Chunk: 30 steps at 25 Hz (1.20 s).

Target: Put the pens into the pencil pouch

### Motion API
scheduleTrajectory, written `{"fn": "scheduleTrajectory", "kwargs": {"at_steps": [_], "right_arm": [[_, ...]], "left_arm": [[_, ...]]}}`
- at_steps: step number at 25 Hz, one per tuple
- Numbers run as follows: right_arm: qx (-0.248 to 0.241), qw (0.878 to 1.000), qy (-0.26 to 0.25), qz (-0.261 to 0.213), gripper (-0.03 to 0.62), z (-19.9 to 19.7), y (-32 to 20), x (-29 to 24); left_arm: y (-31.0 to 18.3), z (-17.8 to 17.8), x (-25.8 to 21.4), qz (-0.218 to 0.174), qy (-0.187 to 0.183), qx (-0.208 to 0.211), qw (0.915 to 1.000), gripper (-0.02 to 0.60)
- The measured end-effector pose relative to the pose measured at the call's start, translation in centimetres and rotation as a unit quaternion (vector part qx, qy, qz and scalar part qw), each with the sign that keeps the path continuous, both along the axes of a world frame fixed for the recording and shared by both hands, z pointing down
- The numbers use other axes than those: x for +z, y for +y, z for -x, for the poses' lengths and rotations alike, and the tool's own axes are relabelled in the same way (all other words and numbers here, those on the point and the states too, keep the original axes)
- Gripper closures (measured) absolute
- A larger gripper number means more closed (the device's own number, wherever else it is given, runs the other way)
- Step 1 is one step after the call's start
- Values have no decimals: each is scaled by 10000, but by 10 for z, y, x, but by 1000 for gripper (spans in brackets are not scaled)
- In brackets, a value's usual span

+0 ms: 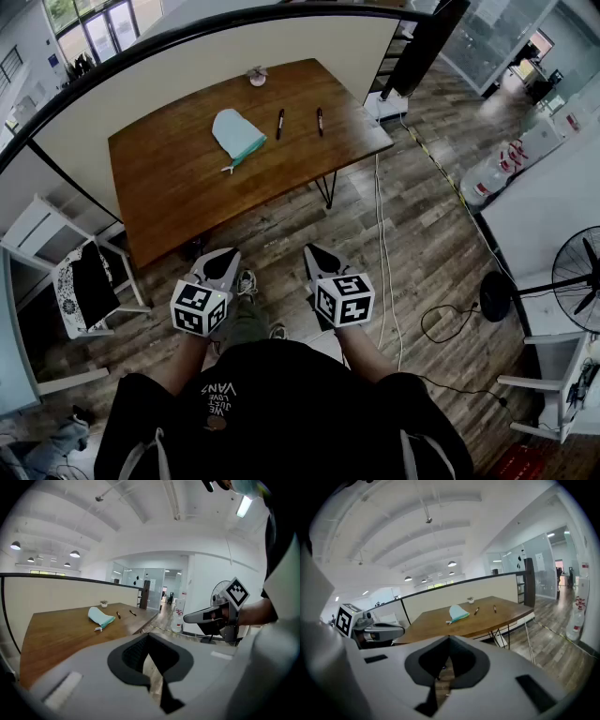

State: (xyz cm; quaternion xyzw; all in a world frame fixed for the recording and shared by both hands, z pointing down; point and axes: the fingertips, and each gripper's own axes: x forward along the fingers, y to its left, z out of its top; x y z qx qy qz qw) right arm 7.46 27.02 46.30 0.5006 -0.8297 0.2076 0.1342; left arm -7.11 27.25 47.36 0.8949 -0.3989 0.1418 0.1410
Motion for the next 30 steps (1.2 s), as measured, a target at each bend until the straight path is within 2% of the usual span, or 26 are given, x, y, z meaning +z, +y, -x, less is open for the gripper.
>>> {"fn": "scheduleTrajectory", "kwargs": {"at_steps": [8, 15, 16, 17, 18, 19, 30], "right_arm": [[50, 10000, -64, 40, 582, 1, -17, 1], [231, 9992, -330, 2, 571, 5, -51, 2], [269, 9991, -327, 53, 544, 6, -58, 3], [308, 9990, -319, 109, 486, 6, -66, 5], [345, 9988, -310, 161, 455, 7, -73, 6], [381, 9986, -307, 207, 453, 7, -81, 8], [812, 9950, -203, 551, 454, 13, -165, 19]], "left_arm": [[-16, 0, 3, 100, 25, -18, 9999, 571], [-53, 1, -1, 5, 125, -31, 9999, 568], [-61, 1, -1, 2, 155, -46, 9999, 542], [-70, 3, -1, 26, 187, -76, 9998, 484], [-79, 5, 0, 66, 205, -111, 9997, 427], [-87, 6, 1, 107, 206, -133, 9996, 410], [-180, 19, 16, 339, 18, 202, 9992, 410]]}}
